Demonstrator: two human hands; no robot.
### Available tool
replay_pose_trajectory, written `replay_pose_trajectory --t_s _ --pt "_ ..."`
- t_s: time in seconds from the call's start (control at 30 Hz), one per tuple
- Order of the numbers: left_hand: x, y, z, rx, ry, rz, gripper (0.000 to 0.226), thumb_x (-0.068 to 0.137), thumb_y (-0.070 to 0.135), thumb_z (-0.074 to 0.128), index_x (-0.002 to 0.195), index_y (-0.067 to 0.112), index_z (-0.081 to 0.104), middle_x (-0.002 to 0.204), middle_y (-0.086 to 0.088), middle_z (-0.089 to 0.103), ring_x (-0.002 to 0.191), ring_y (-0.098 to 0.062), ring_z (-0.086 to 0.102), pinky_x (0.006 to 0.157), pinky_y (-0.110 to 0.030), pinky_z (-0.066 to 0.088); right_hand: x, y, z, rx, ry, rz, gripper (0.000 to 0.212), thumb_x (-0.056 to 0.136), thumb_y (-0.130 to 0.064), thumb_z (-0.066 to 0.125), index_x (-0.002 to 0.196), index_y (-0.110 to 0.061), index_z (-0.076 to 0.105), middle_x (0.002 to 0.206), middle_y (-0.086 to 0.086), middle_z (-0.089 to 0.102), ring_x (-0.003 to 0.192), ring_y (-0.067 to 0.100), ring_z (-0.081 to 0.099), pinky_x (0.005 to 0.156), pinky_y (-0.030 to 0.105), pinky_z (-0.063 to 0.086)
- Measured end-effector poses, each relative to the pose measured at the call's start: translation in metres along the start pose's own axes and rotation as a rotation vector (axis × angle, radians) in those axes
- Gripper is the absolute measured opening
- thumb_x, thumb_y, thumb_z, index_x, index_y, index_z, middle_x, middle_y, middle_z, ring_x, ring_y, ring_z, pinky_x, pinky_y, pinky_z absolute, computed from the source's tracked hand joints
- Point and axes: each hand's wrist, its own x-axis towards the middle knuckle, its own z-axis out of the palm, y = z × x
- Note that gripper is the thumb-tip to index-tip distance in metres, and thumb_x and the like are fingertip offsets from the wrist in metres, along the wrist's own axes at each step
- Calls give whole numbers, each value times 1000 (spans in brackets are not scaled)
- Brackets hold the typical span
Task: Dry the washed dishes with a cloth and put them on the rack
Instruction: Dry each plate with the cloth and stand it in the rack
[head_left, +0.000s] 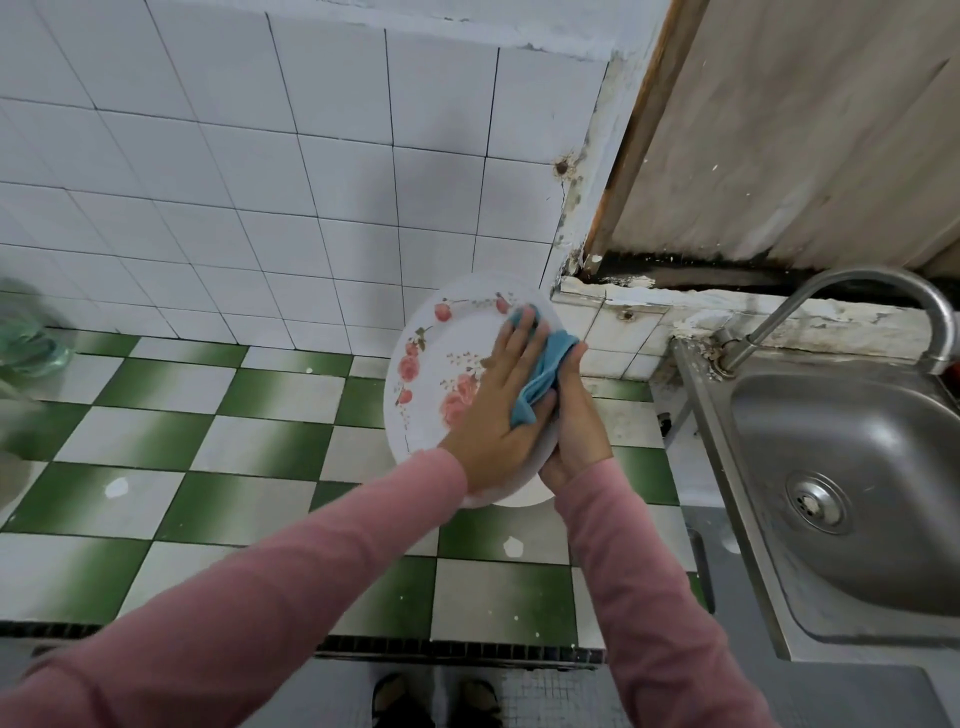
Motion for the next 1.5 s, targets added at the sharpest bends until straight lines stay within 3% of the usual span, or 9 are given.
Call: replay_pose_trajectory --t_s 0.2,0.4,0.57,0.73,0.87,1.07,1.27,1.43,1.5 --pt "32 -28 -26 40 180 -179 70 98 38 39 157 14 8 166 -3 -4 152 -20 -9 124 -38 -4 -9 6 -3 -18 -68 51 70 80 -70 40 126 -22 60 120 11 70 113 30 67 104 52 48" --pt "16 -19 -15 148 -10 114 68 99 23 41 157 17 7 166 1 -6 152 -19 -11 124 -49 3 -7 0 -5 88 -43 -10 68 84 -64 44 135 -20 56 131 12 65 123 31 60 111 53 40" --pt "36 -30 -34 66 146 -235 66 101 34 40 158 15 10 166 -3 -3 152 -18 -8 124 -45 4 -10 -2 -2 54 -92 -1 67 85 -63 40 129 -17 60 126 14 67 118 33 64 106 54 45" --pt "20 -29 -22 202 -28 125 69 100 21 45 157 18 7 165 4 -6 152 -16 -11 124 -38 -2 -3 1 -4 130 -27 -24 77 85 -69 45 141 -17 51 137 13 60 127 34 57 112 56 38" --pt "35 -45 -38 121 133 -213 67 98 14 42 154 23 5 165 -1 -5 152 -19 -11 124 -43 -1 -4 2 -6 120 -68 -22 78 83 -68 45 138 -12 55 132 17 62 122 37 60 109 56 41" --pt "24 -28 -24 229 -58 3 75 95 48 32 158 18 6 165 4 -9 151 -14 -14 124 -40 -2 -3 7 -3 180 5 -51 80 83 -69 44 143 -16 49 139 15 59 128 35 55 112 56 37" --pt "10 -55 -33 174 -80 -387 73 103 33 43 156 23 -4 163 9 -15 149 -14 -19 123 -45 0 -2 7 -12 234 27 -69 90 77 -77 47 146 -19 46 143 13 55 131 36 52 111 56 37" --pt "-3 -23 -3 127 -96 -157 72 97 22 38 156 24 -2 164 9 -13 148 -9 -20 116 -22 -17 5 9 -6 239 65 -42 101 70 -77 64 143 -10 49 144 18 52 132 39 51 115 54 33" --pt "16 -33 -16 148 -63 -169 72 99 17 41 157 23 -1 164 9 -13 149 -11 -18 121 -30 -12 2 9 -6 234 16 -38 97 72 -75 61 144 -12 49 143 18 54 131 38 51 114 55 34"
